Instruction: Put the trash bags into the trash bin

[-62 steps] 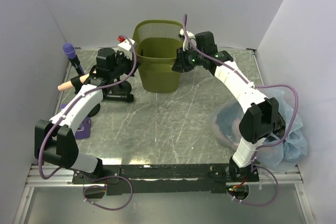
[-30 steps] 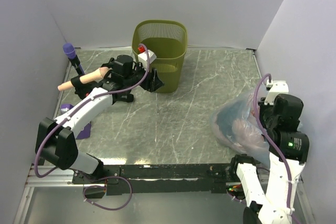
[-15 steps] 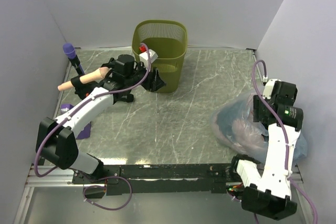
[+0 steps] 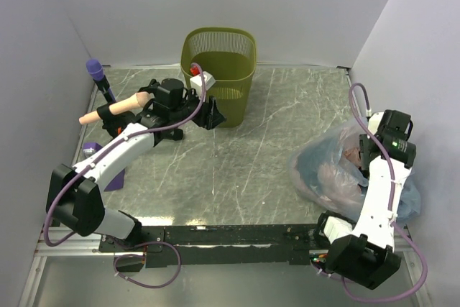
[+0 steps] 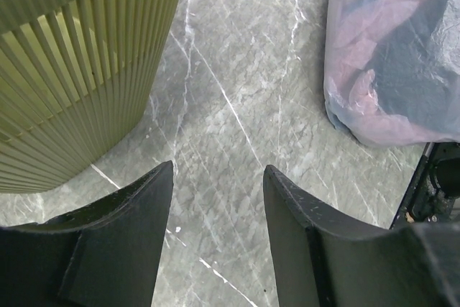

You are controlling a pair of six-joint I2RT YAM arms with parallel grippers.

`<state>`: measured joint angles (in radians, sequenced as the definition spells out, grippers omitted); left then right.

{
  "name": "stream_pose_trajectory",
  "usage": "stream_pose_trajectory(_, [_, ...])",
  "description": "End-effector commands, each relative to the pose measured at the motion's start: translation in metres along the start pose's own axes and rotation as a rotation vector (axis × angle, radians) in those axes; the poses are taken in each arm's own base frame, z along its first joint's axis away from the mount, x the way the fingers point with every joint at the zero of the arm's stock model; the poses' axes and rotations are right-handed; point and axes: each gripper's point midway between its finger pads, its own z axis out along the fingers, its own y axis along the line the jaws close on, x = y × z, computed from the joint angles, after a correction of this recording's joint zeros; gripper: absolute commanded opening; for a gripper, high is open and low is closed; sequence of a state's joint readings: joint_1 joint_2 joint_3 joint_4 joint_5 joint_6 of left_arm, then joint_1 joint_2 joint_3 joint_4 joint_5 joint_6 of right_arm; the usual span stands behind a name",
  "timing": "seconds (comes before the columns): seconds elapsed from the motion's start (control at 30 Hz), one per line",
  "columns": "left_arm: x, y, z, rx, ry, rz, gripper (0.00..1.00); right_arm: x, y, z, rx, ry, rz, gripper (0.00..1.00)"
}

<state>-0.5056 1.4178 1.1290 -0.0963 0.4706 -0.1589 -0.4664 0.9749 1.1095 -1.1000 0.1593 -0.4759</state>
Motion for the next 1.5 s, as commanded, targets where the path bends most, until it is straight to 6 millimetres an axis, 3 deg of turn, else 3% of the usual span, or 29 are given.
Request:
stream_pose_trajectory(0.0, [-0.022, -0.007, 0.001, 0.026, -0.017, 0.02, 0.57, -0.004, -0.017, 0.009, 0.086, -0.047, -0.079, 0.47])
stream_pose_trajectory(0.2, [-0.022, -0.007, 0.005, 0.033, 0.028, 0.045, 0.57, -0.006, -0.021, 0.03, 0.128, -0.063, -0.117, 0.46])
stream_pose_trajectory(0.37, [-0.027, -0.008, 0.006, 0.026, 0.03, 0.04, 0.57, -0.009, -0.024, 0.043, 0.151, -0.059, -0.113, 0.67])
stream_pose_trajectory(0.47, [-0.029, -0.007, 0.009, 0.02, 0.027, 0.021, 0.57, -0.01, -0.021, 0.052, 0.143, -0.058, -0.11, 0.7])
stream_pose_trajectory(0.67, [-0.031, -0.006, 0.009, 0.011, 0.019, 0.013, 0.57, -0.014, -0.011, 0.056, 0.079, -0.067, -0.093, 0.39])
stream_pose_trajectory(0.77, [-0.031, -0.006, 0.009, 0.008, 0.022, 0.025, 0.57, -0.016, -0.004, 0.046, 0.034, -0.085, -0.085, 0.12])
stream_pose_trajectory(0.83, [-0.03, -0.006, 0.009, 0.008, 0.024, 0.028, 0.57, -0.018, 0.001, 0.03, -0.006, -0.106, -0.071, 0.0])
stream_pose_trajectory(0.97, [-0.036, -0.006, 0.011, 0.011, 0.01, 0.03, 0.57, -0.031, 0.024, -0.026, -0.158, -0.251, -0.078, 0.0])
stream_pose_trajectory(1.1, [-0.041, -0.006, 0.018, 0.025, 0.007, 0.01, 0.57, -0.042, 0.04, -0.095, -0.233, -0.475, -0.118, 0.0])
stream_pose_trajectory(1.2, [-0.046, -0.008, 0.024, 0.049, 0.01, 0.003, 0.57, -0.053, 0.063, -0.161, -0.34, -0.707, -0.218, 0.0])
stream_pose_trajectory(1.33, [-0.064, -0.018, 0.027, 0.102, -0.026, 0.027, 0.57, -0.071, 0.083, -0.224, -0.468, -0.93, -0.246, 0.0])
stream_pose_trajectory(1.47, [-0.093, -0.04, 0.016, 0.189, -0.095, 0.109, 0.61, -0.102, 0.093, -0.261, -0.669, -1.005, -0.195, 0.0])
